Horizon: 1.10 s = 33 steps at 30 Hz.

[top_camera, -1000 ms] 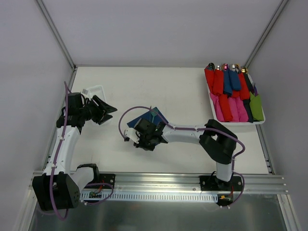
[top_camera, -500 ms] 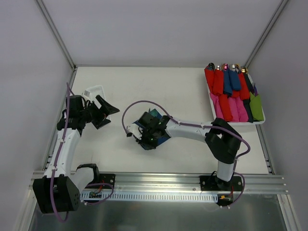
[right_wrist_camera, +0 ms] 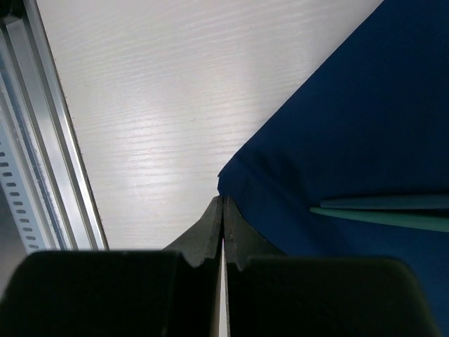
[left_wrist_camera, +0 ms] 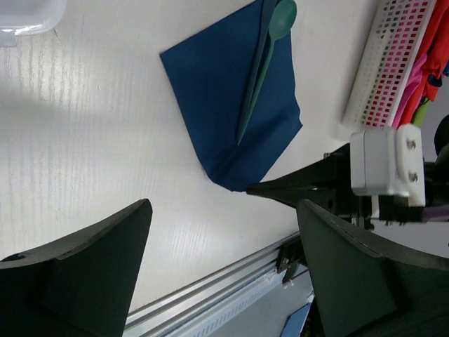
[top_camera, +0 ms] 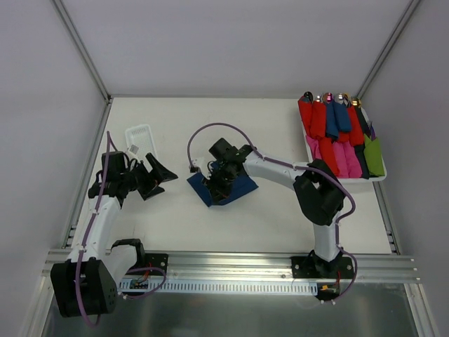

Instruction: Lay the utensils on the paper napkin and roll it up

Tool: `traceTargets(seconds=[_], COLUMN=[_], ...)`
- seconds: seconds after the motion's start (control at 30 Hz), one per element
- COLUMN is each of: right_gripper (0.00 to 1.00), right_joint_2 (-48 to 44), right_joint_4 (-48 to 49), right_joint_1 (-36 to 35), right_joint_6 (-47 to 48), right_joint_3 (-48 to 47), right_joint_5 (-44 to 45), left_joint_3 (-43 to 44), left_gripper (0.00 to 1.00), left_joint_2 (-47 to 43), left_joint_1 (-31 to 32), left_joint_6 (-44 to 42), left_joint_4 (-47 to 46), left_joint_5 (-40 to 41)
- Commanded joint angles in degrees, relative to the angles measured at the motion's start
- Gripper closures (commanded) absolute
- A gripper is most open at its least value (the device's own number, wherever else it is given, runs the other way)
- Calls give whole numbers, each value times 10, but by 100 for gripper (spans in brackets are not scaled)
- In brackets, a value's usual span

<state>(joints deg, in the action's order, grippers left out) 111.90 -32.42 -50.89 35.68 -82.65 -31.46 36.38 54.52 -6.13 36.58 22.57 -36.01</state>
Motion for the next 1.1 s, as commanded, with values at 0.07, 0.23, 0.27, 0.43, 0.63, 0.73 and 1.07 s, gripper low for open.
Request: traceTargets(seconds=[0.07,0.23,0.27,0.43,0.63,0.73,1.07], right_gripper=[100,100,100,100,100,100,100], right_joint_2=[4,-19,-19,-18,-33,-45,-77], right_joint_4=[-42,-38,-33,-9,31,53,113], right_joint_1=[22,21,21,22,22,23,24], right_joint_6=[13,13,12,-3,-30,-32,-23], right_joint_3=[-21,13,17,48,85,117,163], right_joint_5=[-59,-47,-45,-21,-21,-17,-23], left_joint_3=[-10,-5,-3,3,-3,-34,-67], left_gripper=[16,18,20,53,77,82,93], left_joint_2=[6,23,31,84,200,244,373], left_joint_1=[-5,4,9,80,177,197,290], left_joint_6=[-34,-41,-41,-7,72,152,296], left_joint_4=[-23,-38,-40,-83,-171,-272,-544], left_joint_5=[-26,-40,-42,-29,-13,-35,-58])
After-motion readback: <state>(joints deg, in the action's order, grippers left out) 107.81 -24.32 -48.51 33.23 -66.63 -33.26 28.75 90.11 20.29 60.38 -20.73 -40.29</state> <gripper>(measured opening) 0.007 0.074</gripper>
